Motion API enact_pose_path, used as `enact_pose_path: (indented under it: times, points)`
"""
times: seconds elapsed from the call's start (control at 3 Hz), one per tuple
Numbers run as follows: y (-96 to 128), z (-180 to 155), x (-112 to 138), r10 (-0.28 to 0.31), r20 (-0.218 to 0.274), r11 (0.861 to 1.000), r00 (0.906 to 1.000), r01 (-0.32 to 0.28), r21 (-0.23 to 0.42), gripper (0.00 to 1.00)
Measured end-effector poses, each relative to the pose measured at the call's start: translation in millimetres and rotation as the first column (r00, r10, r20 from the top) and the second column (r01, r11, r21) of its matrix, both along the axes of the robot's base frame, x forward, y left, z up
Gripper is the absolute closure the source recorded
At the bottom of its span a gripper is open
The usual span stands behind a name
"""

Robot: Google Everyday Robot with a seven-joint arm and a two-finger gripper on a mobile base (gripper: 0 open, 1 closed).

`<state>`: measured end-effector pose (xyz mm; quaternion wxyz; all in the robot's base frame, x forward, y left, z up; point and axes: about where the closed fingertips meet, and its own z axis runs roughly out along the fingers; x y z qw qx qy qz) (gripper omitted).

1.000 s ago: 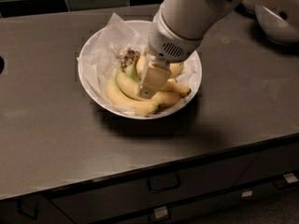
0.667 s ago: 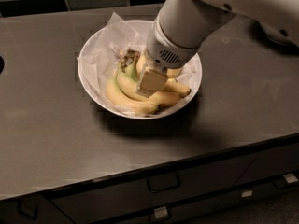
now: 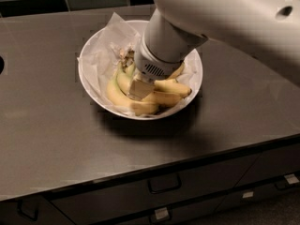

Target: Pick banana from white bowl

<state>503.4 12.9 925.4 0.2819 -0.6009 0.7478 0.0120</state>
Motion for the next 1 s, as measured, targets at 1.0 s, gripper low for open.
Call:
enact_pose_path:
  times: [1.0]
  points:
    - [6.5, -11.8, 4.6, -0.072, 0.067, 0.997, 0.9952, 0.072, 0.004, 0.51]
